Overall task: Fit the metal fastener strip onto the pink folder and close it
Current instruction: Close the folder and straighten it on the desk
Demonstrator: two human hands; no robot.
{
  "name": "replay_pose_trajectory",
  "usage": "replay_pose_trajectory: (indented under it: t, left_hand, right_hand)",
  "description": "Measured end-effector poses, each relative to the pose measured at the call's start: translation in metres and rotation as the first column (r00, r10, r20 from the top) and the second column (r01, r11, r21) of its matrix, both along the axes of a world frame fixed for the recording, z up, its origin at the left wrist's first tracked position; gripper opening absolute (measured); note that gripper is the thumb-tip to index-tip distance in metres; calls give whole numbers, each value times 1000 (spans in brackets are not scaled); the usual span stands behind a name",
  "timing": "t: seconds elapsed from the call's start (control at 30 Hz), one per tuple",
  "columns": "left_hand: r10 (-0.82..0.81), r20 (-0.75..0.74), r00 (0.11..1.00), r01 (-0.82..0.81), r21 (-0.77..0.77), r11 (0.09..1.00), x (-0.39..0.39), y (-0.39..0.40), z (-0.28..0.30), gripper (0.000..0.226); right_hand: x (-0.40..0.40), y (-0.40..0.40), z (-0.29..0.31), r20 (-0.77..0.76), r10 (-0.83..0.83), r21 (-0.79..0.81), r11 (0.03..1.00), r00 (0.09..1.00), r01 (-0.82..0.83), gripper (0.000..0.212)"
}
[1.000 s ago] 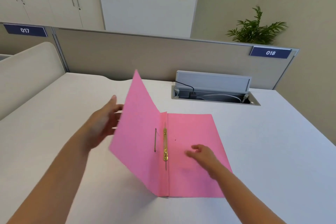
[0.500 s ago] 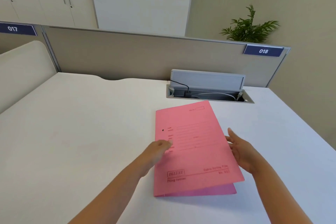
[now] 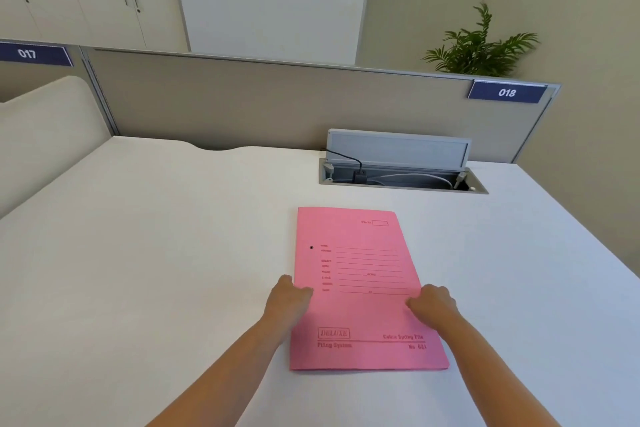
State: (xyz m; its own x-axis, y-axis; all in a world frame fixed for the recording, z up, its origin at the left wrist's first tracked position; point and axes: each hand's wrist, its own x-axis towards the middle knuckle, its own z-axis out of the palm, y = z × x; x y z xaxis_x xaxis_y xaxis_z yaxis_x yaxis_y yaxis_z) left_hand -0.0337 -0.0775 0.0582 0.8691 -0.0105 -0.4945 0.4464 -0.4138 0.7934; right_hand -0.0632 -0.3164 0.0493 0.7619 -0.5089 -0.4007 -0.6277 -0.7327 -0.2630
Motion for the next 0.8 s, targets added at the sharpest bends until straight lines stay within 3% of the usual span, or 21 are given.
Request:
replay_pose_trajectory:
  t: [0.17, 0.27, 0.43, 0.53, 0.7, 0.8]
  left_hand:
    - [140, -116, 983, -163, -232, 959, 0, 5, -2, 29]
    - [65, -103, 993, -97, -350, 932, -4, 14, -5, 24]
    - [152, -83, 985, -173, -476, 862, -1, 30, -3, 22]
    - [207, -72, 976, -214, -517, 829, 13, 45, 5, 23]
    - [215, -44, 976, -207, -514, 833, 45, 71, 24, 26]
    - [200, -15, 980, -185, -452, 872, 64, 79, 30, 23]
  right_hand:
    - [3, 6, -1, -17, 5, 16, 1000, 1000, -5, 24]
    - [6, 9, -2, 18, 2, 104, 995, 1000, -3, 7]
    - [11, 25, 3, 65, 29, 165, 985, 997, -39, 12]
    - [18, 30, 7, 137, -21, 213, 977, 990, -9, 35]
    - [40, 46, 23, 194, -97, 534, 845, 976, -22, 19]
    - [62, 54, 28, 228, -128, 550, 835, 965, -19, 14]
